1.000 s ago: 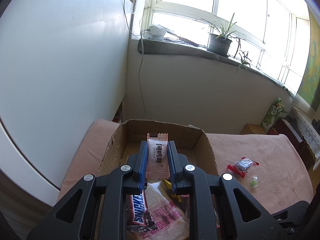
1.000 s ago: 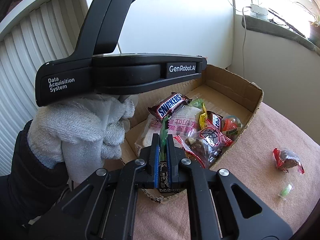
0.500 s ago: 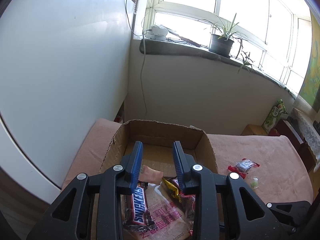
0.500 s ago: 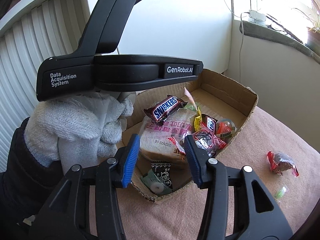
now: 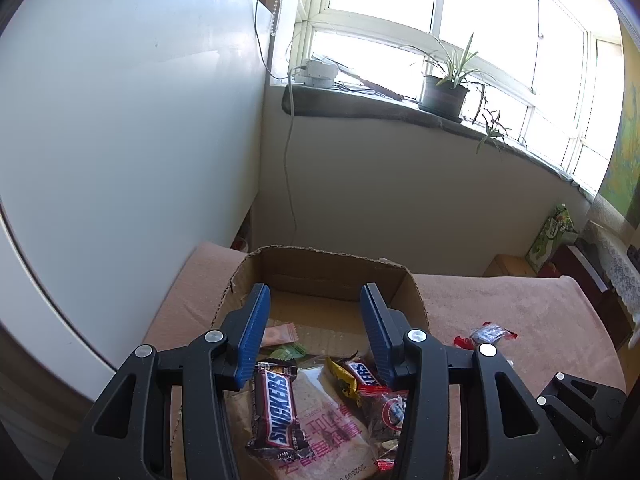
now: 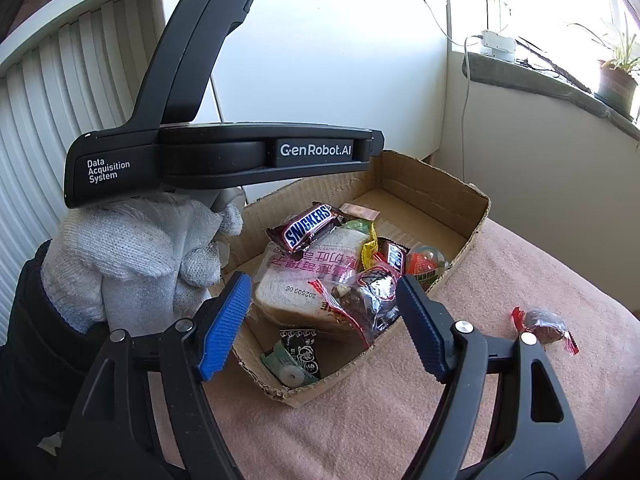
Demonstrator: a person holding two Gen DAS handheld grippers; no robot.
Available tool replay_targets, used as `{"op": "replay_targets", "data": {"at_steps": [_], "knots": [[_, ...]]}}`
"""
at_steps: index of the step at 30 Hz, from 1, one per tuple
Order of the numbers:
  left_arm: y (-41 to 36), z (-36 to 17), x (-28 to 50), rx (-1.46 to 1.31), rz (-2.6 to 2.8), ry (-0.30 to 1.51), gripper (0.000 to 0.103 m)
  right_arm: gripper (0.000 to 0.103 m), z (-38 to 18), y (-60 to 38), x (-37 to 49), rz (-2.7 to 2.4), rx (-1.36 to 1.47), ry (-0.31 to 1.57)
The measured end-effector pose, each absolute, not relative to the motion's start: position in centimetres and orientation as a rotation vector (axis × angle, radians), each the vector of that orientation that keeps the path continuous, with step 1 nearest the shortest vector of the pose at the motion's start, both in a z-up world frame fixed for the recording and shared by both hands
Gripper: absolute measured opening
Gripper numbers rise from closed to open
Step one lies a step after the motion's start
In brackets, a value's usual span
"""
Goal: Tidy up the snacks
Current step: 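Open the right tool to drop the mint packet while the left tool releases the pink packet, then move both tools back over the table toward the red-wrapped bag, then grasp the red-wrapped bag with the left tool while the right tool grasps the clear green-candy packet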
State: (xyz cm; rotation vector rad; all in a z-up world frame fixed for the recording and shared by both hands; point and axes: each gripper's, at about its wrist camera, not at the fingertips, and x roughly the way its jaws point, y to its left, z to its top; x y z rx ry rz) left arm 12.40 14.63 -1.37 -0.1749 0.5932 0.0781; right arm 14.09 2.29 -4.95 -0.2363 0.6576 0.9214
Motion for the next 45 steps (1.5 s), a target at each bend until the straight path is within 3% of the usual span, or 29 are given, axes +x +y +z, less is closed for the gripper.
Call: {"op": "replay_targets", "data": {"at_steps": [22, 33, 36, 41, 43, 45], "knots": [[8.6, -0.4, 13.1, -0.171, -0.052, 0.590, 0.046, 0.078, -3.0, -9.8, 19.3, 0.684, -0.088, 0.649], [3.5, -1.2, 14.7, -0.181, -0.152, 0.643, 0.046, 0.078, -7.1, -14.7, 22.7, 0.588, -0.067, 0.790], [2.1, -1.8, 15.3, -0.186, -0.174, 0.668, 0.046, 0.069, -8.5, -14.3, 22.7, 0.599, -0.091, 0.825], [0.4, -3.3, 16.5, -0.192, -0.199, 0.726, 0.047, 0.062, -9.9, -13.4, 22.5, 0.611, -0.126, 0.860], [-0.2, -3.9, 16.9, -0.192, -0.199, 0.745, 0.053, 0.059, -10.1, -13.4, 22.6, 0.613, -0.126, 0.865], [-0.6, -4.5, 17.3, -0.198, -0.201, 0.767, 0.053, 0.057, -10.3, -13.5, 22.6, 0.615, -0.121, 0.869]]}}
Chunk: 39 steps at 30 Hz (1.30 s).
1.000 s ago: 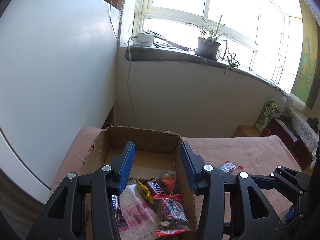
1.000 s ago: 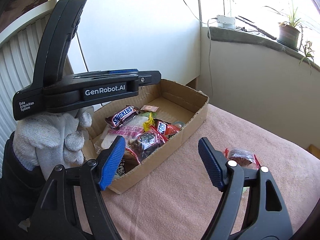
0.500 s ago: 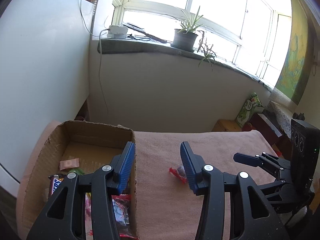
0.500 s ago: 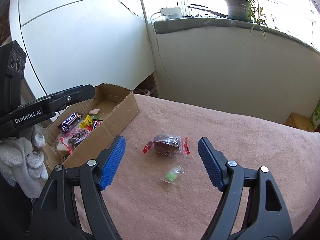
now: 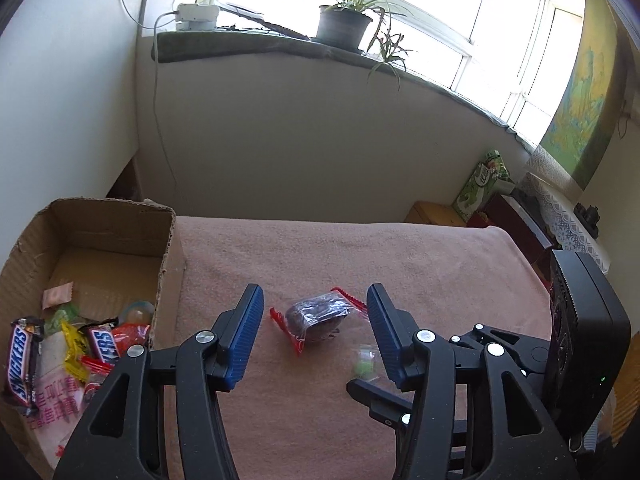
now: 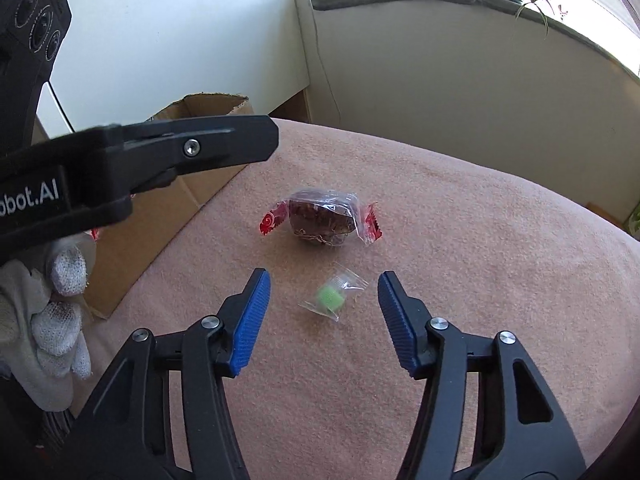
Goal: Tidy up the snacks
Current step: 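Grasp the red-wrapped bag with the left tool while the right tool grasps the clear green-candy packet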
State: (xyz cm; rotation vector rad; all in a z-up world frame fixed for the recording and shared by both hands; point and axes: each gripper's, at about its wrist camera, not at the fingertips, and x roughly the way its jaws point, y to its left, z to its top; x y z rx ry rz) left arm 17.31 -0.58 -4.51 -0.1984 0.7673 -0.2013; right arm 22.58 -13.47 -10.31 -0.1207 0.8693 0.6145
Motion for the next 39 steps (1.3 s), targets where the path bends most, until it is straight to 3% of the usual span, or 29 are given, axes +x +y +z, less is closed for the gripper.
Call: {"op": "replay_targets", "data": {"at_steps": [5, 12, 21, 26, 33, 36, 39], "knots": [[-1.5, -6.2, 18.5, -0.172, -0.180, 0.820, 0.054, 0.050, -10.9, -13.4, 22.5, 0.613, -0.119, 0.881], [-2.1, -7.7, 19.9, -0.170, -0.181, 0.866, 0.067, 0.050, -11.4, -13.1, 22.5, 0.609, -0.129, 0.884], [-2.3, -10.0, 21.4, -0.201, -0.183, 0.937, 0.068, 0.049, -11.8, -13.0, 23.0, 0.597, -0.128, 0.890], [-2.4, -10.2, 21.7, -0.194, -0.170, 0.934, 0.067, 0.037, -12.4, -12.2, 23.7, 0.592, -0.129, 0.911], [-2.5, -10.3, 21.6, -0.173, -0.172, 0.917, 0.048, 0.033, -12.7, -11.3, 24.0, 0.564, -0.175, 0.907], [-2.3, -10.3, 21.6, -0.171, -0.177, 0.914, 0.048, 0.024, -12.8, -11.1, 24.2, 0.550, -0.184, 0.905], [-2.3, -10.1, 21.5, -0.160, -0.179, 0.906, 0.048, 0.023, -12.9, -11.2, 24.4, 0.552, -0.174, 0.904]]}}
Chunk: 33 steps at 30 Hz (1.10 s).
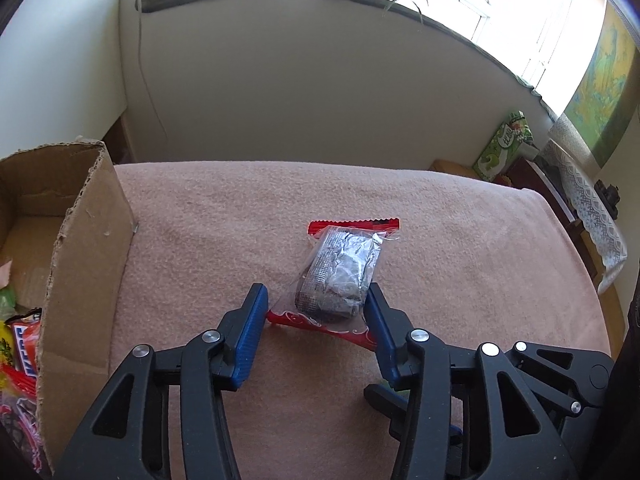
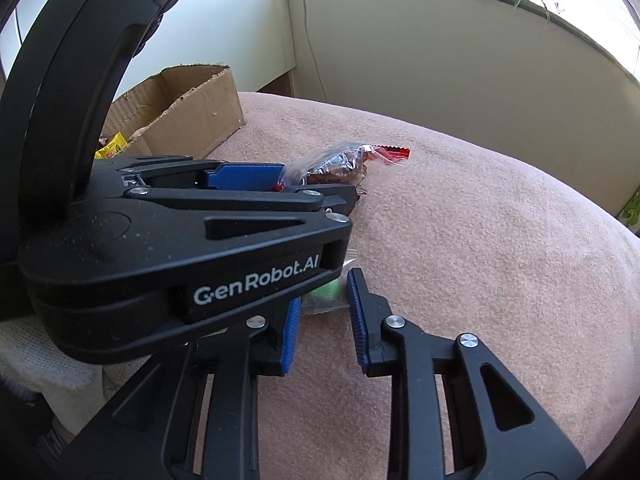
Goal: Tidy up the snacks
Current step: 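Grasp the red-wrapped bag with the left tool while the right tool grasps the clear green-candy packet, then carry the red-wrapped bag and clear packet over the cardboard box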
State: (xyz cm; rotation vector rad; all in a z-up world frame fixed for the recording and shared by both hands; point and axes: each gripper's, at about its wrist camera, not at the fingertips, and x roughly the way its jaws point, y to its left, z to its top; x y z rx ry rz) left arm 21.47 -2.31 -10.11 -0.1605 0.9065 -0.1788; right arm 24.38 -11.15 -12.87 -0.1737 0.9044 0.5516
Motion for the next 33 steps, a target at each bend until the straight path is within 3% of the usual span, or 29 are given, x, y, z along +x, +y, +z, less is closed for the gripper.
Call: {"op": "replay_targets", "data": {"at_steps": [11, 33], "knots": [[-2.4, -9.0, 20.5, -0.173, -0.194, 0.866, 0.048, 0.021, -11.2, -13.6, 22.7, 0.534, -0.159, 0.857], [2.6, -1.6, 13.8, -0.209, -0.160, 0.625, 0.048, 0.021, -4.2, -14.0, 19.2, 0.592, -0.081, 0.715]]}}
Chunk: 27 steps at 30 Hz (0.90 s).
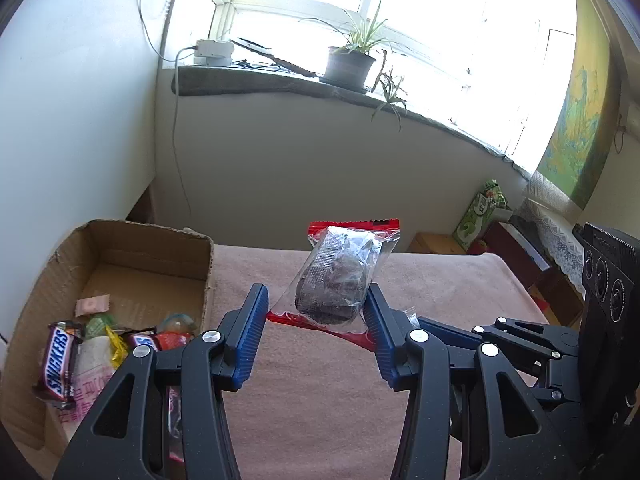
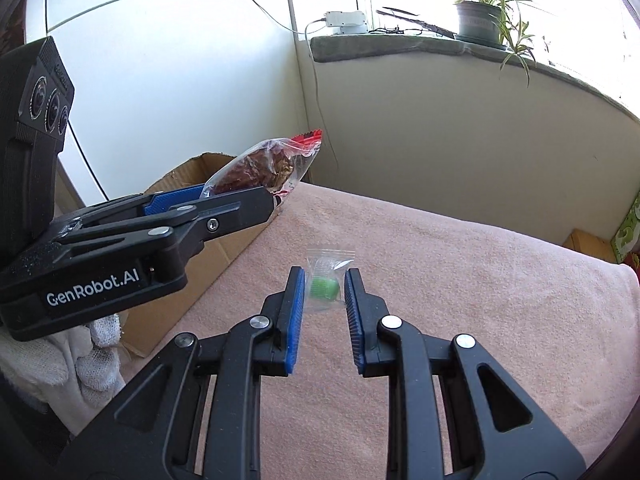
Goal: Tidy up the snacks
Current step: 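Carry the red-wrapped bag and clear packet over the cardboard box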
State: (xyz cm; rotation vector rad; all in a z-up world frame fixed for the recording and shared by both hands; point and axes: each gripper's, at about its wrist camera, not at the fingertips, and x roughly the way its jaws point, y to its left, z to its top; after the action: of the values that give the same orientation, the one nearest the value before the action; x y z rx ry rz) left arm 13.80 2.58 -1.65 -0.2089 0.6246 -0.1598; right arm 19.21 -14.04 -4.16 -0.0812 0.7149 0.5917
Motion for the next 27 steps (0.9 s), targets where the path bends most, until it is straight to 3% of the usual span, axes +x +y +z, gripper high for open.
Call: {"op": "replay_targets", "data": {"at_steps": [16, 27], "knots": [[13.5, -1.6, 12.2, -0.299, 0.054, 0.573, 0.048, 0.021, -4.1, -4.3, 20.5, 0.712, -0.081, 0.699], [15.8, -2.4, 11.2, -0.269, 0.098, 0.580, 0.048, 0.021, -5.2, 0.8, 22.8, 0.726, -0.088, 0.726]]}}
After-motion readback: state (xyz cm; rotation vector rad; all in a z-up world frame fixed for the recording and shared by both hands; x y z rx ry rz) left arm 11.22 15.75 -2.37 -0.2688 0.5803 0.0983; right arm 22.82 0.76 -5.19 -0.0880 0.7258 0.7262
